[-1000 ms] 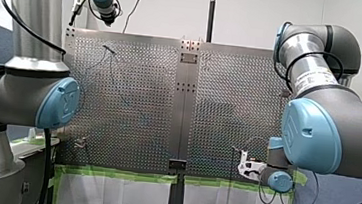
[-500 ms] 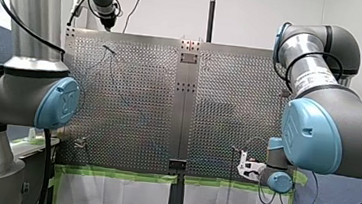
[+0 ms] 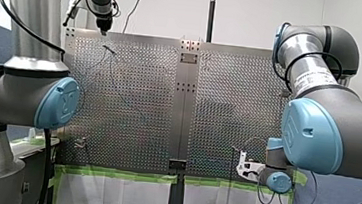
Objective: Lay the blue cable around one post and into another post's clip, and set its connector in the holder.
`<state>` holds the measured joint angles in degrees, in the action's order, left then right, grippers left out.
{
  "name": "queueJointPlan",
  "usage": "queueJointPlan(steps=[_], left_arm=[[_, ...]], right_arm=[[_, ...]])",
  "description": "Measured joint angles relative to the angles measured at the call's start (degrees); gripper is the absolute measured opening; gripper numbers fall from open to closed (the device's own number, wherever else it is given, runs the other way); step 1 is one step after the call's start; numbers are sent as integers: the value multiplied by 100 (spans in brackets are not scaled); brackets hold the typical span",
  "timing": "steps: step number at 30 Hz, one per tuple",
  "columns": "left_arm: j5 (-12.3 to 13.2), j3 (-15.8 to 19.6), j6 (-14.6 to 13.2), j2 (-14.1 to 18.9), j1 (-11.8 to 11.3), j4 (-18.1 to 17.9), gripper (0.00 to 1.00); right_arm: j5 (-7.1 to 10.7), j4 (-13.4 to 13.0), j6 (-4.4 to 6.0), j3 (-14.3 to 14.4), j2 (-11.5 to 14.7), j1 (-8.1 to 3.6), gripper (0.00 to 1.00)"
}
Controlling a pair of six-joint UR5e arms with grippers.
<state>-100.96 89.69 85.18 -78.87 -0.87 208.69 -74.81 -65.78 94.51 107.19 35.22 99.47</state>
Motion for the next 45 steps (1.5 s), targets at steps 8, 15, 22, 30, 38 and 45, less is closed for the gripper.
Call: queueJointPlan(steps=[8,15,22,30,38,45], left_arm=[[-111,136,160,-1,-26,389,100],[-94,159,106,0,-19,787,100],[-98,161,107,0,-2,1199,100],[-288,161,242,25,-12,1628,100],[-632,161,435,71,-44,1542,100],[-789,161,450,86,-51,1482,100]], right_arm=[[0,-22,9,0,-1,1,0],[-1,-37,16,0,-1,-1,0],[0,-36,13,0,-1,-2,0],[0,-32,9,0,-7,-2,0],[0,-24,8,0,-8,0,0],[0,-31,8,0,-14,-1,0]])
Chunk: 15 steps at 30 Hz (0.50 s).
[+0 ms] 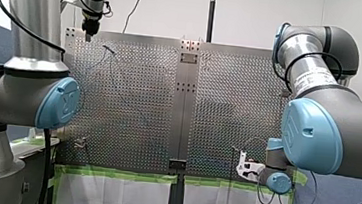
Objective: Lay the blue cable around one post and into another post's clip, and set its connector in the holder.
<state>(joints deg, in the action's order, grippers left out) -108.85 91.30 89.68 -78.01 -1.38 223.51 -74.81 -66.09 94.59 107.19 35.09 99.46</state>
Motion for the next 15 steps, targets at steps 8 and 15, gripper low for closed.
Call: queueJointPlan(steps=[8,15], left_arm=[[15,-3,-78,17,-1,-90,100],[37,-6,-175,20,-1,-148,100]], right_arm=[[0,-5,0,0,-4,-1,0],[0,-16,3,1,-6,-1,0]])
